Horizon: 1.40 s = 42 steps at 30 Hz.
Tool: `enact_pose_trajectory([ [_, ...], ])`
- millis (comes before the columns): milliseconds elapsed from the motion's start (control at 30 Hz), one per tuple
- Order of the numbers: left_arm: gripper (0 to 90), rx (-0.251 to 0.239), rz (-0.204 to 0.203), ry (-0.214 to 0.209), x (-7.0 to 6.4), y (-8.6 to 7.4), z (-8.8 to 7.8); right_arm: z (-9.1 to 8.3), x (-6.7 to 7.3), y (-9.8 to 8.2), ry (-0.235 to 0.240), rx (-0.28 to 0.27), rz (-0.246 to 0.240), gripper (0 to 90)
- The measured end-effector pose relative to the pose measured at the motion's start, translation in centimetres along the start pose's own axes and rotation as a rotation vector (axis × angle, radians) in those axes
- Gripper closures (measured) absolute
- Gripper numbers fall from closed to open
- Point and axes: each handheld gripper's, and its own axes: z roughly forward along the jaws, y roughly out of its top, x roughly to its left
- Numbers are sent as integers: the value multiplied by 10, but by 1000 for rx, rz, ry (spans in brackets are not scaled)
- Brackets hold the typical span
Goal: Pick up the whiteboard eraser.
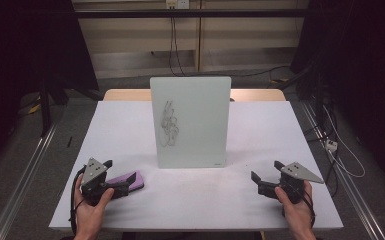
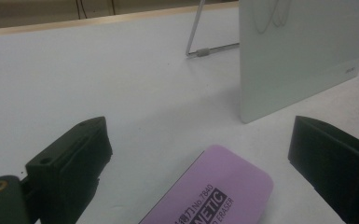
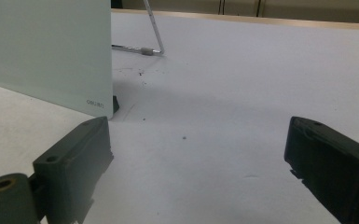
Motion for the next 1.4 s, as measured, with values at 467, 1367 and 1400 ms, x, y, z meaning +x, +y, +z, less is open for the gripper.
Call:
enact_pose_trajectory([
  [467,60,19,11,-8,2,3,-3,1,1,-1,25,6,-1,74],
  [1367,78,155,95,-72,19,27,0,7,1,1,49,27,5,75],
  [1400,68,155,95,-72,19,27,0,7,0,0,50,32,0,75],
])
